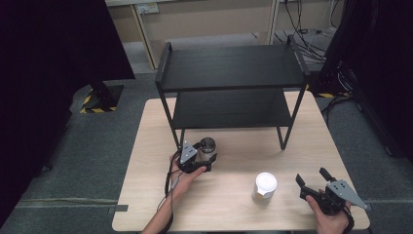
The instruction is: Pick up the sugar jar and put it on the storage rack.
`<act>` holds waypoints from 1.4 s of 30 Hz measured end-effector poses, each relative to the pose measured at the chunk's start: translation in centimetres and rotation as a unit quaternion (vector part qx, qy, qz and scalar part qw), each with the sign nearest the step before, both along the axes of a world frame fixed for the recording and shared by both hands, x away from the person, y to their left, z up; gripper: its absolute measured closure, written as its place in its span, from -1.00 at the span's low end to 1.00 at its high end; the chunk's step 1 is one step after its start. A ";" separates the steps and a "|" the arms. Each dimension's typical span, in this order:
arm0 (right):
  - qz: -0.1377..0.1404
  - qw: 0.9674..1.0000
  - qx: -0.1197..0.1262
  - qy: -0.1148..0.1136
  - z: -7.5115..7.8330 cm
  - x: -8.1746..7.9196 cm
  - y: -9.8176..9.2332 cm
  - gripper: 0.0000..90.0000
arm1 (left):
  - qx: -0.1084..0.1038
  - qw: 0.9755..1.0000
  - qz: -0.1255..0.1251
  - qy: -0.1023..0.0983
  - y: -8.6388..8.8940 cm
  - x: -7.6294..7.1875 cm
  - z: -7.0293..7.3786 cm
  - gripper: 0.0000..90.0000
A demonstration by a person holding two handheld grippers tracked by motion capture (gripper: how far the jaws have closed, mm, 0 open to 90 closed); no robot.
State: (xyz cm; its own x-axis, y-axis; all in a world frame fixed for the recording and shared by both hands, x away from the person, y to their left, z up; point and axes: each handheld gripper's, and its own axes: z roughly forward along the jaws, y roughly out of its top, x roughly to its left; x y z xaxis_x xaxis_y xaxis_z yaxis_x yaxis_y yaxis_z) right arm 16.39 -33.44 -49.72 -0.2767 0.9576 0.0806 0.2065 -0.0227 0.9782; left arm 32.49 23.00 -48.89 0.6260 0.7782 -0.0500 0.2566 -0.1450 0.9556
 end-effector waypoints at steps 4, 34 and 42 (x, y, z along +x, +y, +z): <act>0.000 1.000 0.001 0.001 0.0 0.0 0.0 -0.80 | 0.008 1.000 0.007 -0.001 -0.6 0.0 0.1 -0.49; 0.002 1.000 0.003 0.002 0.0 0.1 -0.2 -0.79 | -0.022 0.999 0.015 -0.038 0.0 -2.2 0.3 -0.34; 0.002 1.000 0.003 0.002 0.0 0.1 -0.1 -0.79 | -0.038 0.995 0.029 -0.085 0.6 -4.7 1.2 -0.34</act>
State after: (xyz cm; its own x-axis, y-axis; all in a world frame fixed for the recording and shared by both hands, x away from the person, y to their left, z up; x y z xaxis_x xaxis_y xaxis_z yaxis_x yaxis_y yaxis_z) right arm 16.46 -33.58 -49.70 -0.2800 0.9561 0.0869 0.2100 -0.0274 0.9773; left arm 27.84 23.62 -47.65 0.5843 0.8115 -0.0079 0.0962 -0.0597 0.9936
